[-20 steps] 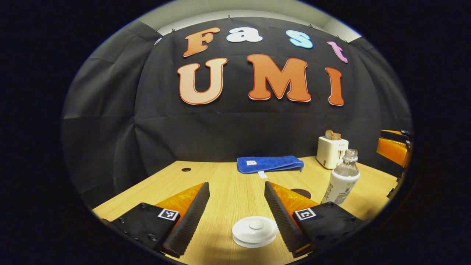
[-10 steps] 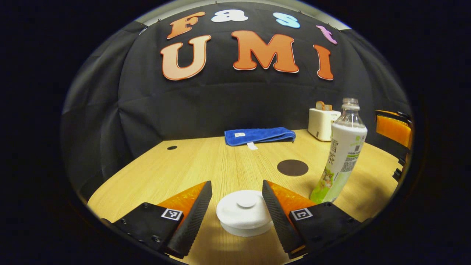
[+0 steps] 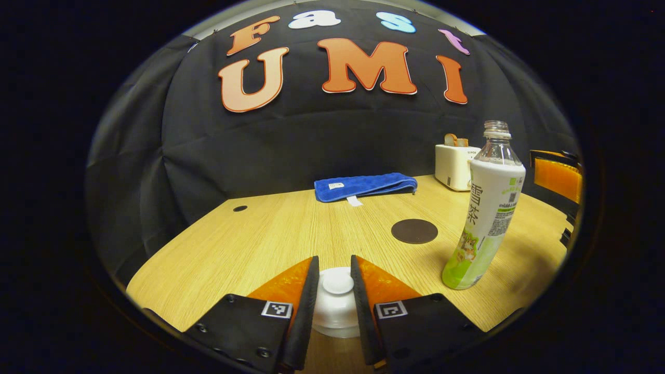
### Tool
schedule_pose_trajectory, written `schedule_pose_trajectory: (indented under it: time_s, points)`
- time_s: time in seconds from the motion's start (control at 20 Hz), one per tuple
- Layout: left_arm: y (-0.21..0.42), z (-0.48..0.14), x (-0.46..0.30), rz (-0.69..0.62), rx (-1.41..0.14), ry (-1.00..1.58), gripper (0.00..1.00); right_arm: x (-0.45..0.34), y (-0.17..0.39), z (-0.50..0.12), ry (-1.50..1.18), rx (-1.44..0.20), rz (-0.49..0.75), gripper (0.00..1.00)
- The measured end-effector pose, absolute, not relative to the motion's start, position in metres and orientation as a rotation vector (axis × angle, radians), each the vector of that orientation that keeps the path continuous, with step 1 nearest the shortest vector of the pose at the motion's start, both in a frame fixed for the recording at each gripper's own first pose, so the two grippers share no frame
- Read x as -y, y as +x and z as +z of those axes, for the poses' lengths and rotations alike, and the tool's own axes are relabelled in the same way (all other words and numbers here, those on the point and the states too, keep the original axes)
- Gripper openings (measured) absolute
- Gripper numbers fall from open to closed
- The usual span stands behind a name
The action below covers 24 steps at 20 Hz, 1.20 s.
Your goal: Open the teacup lid with one hand, grasp the water bottle and pour water into the teacup with the other hand; after pouring, place the water bottle on the coaster and then close the teacup lid.
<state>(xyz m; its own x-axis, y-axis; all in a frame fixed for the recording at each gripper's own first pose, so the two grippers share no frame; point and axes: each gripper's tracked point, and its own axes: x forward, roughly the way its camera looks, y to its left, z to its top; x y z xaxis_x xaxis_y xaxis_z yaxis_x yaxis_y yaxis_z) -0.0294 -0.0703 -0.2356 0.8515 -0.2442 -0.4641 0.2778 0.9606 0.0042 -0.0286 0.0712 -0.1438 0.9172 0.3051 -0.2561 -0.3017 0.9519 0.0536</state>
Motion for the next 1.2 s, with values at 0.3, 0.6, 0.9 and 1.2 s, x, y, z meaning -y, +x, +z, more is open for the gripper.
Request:
schedule_pose_trajectory:
  time_s: [0.3, 0.6, 0.9, 1.2]
  points:
    - [-0.027, -0.226, 0.069, -0.266, -0.452, 0.050, 0.29, -0.081, -0.030, -0.149, 0.007, -0.275, 0.346, 0.99]
    - [-0.018, -0.190, 0.037, -0.186, -0.354, 0.042, 0.29, -0.107, -0.027, -0.167, 0.006, -0.317, 0.408, 0.99]
    - [-0.018, -0.193, -0.004, -0.106, -0.351, 0.032, 0.29, -0.129, -0.021, -0.215, 0.034, -0.445, 0.447, 0.95]
    - [-0.022, -0.208, -0.025, -0.081, -0.372, 0.011, 0.29, -0.144, -0.026, -0.242, 0.081, -0.550, 0.464, 0.68]
